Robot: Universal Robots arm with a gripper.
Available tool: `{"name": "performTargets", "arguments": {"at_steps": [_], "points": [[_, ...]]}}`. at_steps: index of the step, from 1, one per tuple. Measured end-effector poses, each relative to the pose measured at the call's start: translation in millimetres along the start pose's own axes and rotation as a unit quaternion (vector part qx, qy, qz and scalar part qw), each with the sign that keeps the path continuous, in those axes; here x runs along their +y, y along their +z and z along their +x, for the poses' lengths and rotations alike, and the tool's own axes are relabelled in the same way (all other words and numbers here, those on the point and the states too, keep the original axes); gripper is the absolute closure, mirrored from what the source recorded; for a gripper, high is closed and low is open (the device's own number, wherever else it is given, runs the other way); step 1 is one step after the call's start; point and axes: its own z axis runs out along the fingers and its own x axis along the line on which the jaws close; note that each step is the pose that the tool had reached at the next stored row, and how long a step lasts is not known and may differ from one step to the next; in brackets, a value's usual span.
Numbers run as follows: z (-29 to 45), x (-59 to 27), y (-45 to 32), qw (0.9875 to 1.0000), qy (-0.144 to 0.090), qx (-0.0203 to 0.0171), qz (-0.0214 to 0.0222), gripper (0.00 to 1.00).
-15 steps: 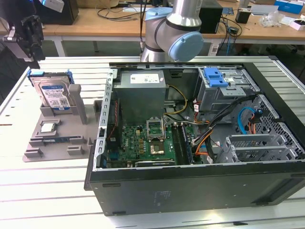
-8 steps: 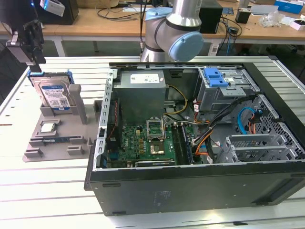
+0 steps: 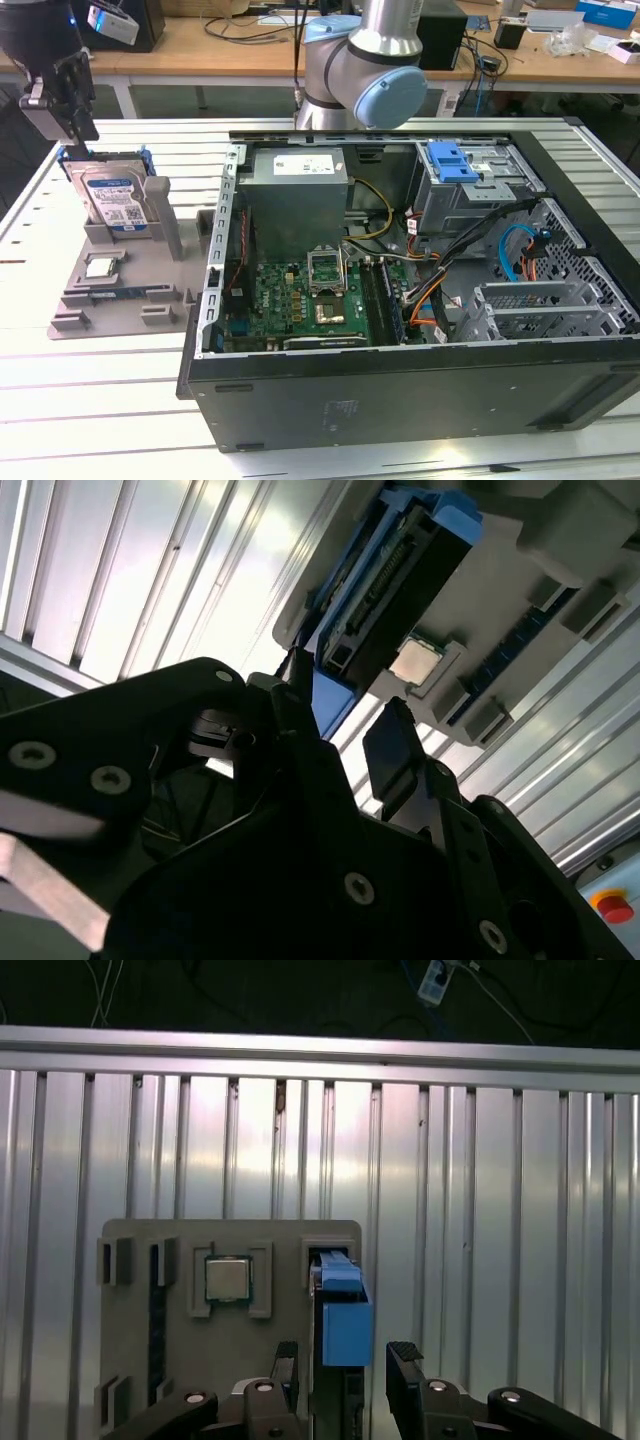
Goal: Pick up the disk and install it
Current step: 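Pick up the disk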
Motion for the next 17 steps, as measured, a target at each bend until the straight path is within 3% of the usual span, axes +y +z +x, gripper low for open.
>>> {"name": "performTargets", "arguments": {"at_steps": [10, 17], "points": [[0.2, -0.7, 16.9, 1.0000, -0.002, 0.0001, 0.0000, 0.52], [0.2, 0.0, 32.9, 1.0000, -0.004, 0.0002, 0.0000, 0.52]]}}
